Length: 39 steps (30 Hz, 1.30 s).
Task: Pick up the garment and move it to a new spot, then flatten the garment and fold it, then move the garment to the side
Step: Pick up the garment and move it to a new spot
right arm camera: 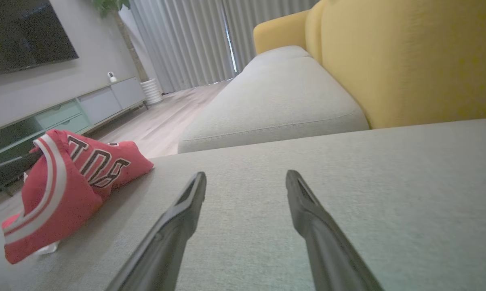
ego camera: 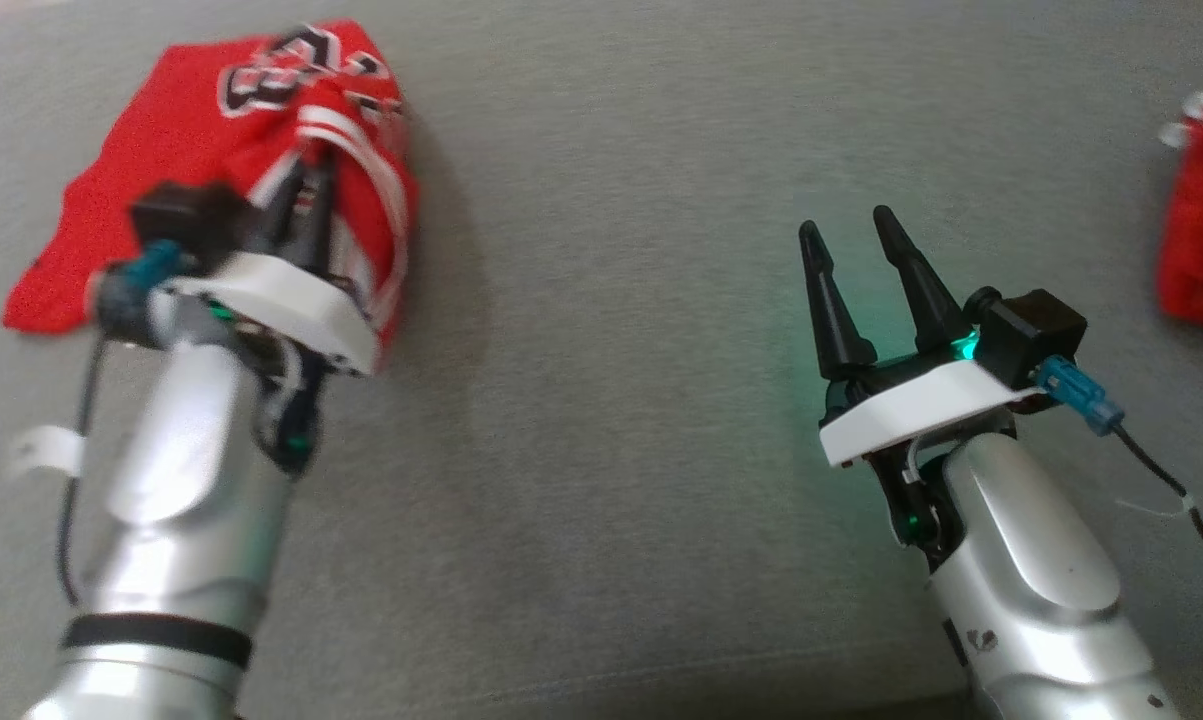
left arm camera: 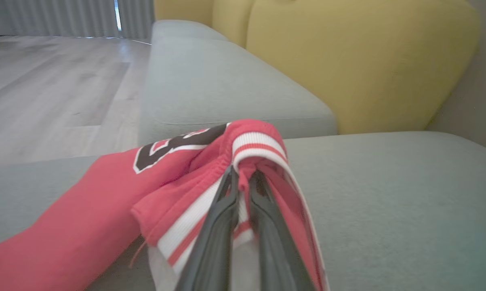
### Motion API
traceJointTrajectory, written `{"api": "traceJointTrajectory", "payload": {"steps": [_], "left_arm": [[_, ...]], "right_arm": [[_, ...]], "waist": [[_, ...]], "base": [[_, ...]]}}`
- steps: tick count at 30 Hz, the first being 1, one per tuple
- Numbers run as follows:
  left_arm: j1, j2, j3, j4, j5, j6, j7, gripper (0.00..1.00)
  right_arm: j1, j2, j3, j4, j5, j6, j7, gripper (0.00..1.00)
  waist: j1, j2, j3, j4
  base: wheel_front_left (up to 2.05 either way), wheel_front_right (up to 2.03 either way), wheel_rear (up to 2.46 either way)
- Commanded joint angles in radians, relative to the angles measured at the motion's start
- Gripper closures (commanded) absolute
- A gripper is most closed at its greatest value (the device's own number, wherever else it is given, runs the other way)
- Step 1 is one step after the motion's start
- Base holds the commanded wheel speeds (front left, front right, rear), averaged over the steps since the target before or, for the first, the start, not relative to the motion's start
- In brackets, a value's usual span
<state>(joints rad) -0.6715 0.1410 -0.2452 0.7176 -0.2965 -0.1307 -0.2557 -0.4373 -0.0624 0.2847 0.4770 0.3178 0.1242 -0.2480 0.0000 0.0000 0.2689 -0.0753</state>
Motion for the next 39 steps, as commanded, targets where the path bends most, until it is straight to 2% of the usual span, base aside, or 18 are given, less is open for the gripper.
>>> {"api": "traceJointTrajectory", "payload": {"steps": [1, 5, 11, 17, 18, 19, 26, 33, 39], "left_arm": [[-0.013, 0.008, -0.018, -0.039, -0.015, 0.000, -0.006, 1.00], [-0.012, -0.040, -0.147, -0.066, -0.044, 0.000, -0.006, 1.00], [-0.015, -0.069, -0.262, -0.079, -0.053, 0.000, -0.006, 1.00], [-0.020, -0.087, -0.303, -0.104, -0.053, 0.002, -0.006, 1.00], [-0.017, -0.088, -0.298, -0.119, -0.051, 0.006, -0.006, 0.37], [-0.010, -0.088, -0.292, -0.130, -0.048, 0.013, -0.006, 0.00], [0.077, -0.081, -0.217, -0.171, 0.010, 0.088, -0.006, 0.00], [0.237, -0.058, -0.051, -0.252, 0.027, 0.165, -0.006, 0.00], [0.382, -0.057, 0.055, -0.325, 0.062, 0.182, -0.006, 0.00]], "right_arm": [[-0.005, 0.012, 0.025, -0.026, 0.014, 0.007, -0.013, 0.00], [0.003, 0.012, 0.019, -0.037, 0.025, 0.007, -0.013, 0.00], [0.021, 0.012, 0.018, -0.053, 0.033, 0.007, -0.014, 0.00], [0.034, 0.012, 0.011, -0.064, 0.036, 0.007, -0.014, 0.00], [0.035, 0.012, 0.007, -0.065, 0.036, 0.007, -0.014, 0.00], [0.036, 0.012, 0.004, -0.066, 0.037, 0.007, -0.014, 0.00], [0.040, 0.012, -0.003, -0.066, 0.035, 0.007, -0.014, 0.00], [0.055, 0.012, -0.002, -0.045, 0.022, 0.007, -0.014, 0.00], [0.073, 0.012, 0.012, -0.020, 0.016, 0.007, -0.014, 0.00]], "waist": [[0.0000, 0.0000, -0.009, -0.075], [0.0000, 0.0000, -0.005, -0.153], [0.0000, 0.0000, -0.005, -0.211], [0.0000, 0.0000, -0.003, -0.228], [0.0000, 0.0000, -0.002, -0.225], [0.0000, 0.0000, -0.002, -0.219], [0.0000, 0.0000, -0.024, -0.143], [0.0000, 0.0000, -0.065, -0.053], [0.0000, 0.0000, -0.104, 0.001]], "base": [[0.00, 0.00, 0.00], [0.00, 0.00, 0.00], [0.00, 0.00, 0.00], [0.00, 0.00, 0.00], [0.00, 0.00, 0.00], [0.00, 0.00, 0.00], [0.00, 0.00, 0.00], [0.00, 0.00, 0.00], [0.00, 0.00, 0.00]]}}
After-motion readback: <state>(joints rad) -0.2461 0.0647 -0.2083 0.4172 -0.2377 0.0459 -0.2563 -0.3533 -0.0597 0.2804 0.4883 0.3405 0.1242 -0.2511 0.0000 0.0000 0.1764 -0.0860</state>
